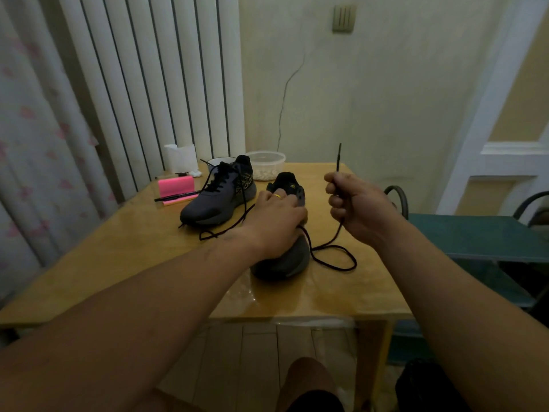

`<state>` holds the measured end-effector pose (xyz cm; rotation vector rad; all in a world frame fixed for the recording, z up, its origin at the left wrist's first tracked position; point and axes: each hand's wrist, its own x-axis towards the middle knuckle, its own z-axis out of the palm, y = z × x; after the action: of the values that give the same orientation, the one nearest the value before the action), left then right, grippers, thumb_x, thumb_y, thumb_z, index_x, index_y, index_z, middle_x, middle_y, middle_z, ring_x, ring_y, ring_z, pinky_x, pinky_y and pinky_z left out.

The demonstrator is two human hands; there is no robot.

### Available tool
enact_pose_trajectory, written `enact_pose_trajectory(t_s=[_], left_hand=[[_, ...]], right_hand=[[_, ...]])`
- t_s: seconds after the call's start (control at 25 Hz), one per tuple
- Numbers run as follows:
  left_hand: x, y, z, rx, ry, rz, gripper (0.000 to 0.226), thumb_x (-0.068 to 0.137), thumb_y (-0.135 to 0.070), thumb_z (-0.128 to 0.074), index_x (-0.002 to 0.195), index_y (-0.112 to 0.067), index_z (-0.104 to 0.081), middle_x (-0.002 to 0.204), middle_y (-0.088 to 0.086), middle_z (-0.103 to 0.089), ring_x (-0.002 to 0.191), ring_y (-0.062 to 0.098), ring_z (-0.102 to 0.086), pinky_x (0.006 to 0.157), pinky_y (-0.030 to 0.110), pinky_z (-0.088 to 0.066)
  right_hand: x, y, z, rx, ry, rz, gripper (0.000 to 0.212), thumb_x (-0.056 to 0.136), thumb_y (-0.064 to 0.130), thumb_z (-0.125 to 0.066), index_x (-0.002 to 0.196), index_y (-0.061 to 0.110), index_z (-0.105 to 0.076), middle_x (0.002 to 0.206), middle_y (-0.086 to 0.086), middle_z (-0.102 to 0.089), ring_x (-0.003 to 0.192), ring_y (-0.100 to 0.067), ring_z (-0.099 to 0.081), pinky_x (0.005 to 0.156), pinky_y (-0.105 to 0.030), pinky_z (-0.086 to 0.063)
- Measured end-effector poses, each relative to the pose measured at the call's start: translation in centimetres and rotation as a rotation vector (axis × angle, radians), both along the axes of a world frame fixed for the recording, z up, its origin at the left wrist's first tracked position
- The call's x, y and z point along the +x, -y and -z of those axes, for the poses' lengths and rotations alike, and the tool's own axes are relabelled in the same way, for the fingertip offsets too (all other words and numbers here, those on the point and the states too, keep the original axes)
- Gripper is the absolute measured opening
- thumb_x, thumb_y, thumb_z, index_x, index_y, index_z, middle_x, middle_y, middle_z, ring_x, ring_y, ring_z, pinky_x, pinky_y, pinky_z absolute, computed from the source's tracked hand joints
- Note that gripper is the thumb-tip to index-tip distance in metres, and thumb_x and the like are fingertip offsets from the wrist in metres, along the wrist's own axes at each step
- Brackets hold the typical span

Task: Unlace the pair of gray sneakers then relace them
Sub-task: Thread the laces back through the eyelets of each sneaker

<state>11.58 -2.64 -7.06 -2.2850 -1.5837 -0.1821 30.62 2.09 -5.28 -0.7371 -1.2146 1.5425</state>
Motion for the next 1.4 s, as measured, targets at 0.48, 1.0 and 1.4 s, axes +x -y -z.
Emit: enact_pose_trajectory(t_s=[0.48,1.0,1.4], left_hand=[[-1.6,-0.7,0.7,-0.160,0.516,-0.202,0.028,0.094,-0.041,-0.066,0.117,-0.026,-0.063,0.124,0.000,-0.041,0.122,0.025,-0.042,0.106,0.045,-0.043],[-2.7,-2.2,4.7,-0.070,0.871,-0.087,0.007,0.100,-0.038,-0.065,0.099,-0.045,-0.067,0.121,-0.018,-0.046,0.116,0.010,-0.035,0.115,0.052,-0.032],[-2.7,-2.0,4.2,-0.044,0.774,-0.071,0.016,0.099,-0.043,-0.065,0.113,-0.039,-0.073,0.127,-0.012,-0.051,0.122,0.019,-0.042,0.110,0.052,-0.036]], right_hand=[[-1.9,-0.1,5.0,0.420,0.914,0.223,0.021,0.103,0.031,-0.063,0.103,0.014,-0.075,0.096,-0.009,-0.073,0.087,-0.026,-0.066,0.078,-0.043,-0.055],[-2.6,-0.3,8.5,0.615,0.844,0.374,0.016,0.103,0.032,-0.063,0.096,0.019,-0.070,0.086,0.007,-0.071,0.083,-0.013,-0.067,0.076,-0.044,-0.057],[-4.1,-0.1,2.8,0.783,1.412,0.286,0.024,0.100,0.028,-0.056,0.084,0.012,-0.064,0.075,-0.005,-0.062,0.070,-0.025,-0.058,0.060,-0.040,-0.049]])
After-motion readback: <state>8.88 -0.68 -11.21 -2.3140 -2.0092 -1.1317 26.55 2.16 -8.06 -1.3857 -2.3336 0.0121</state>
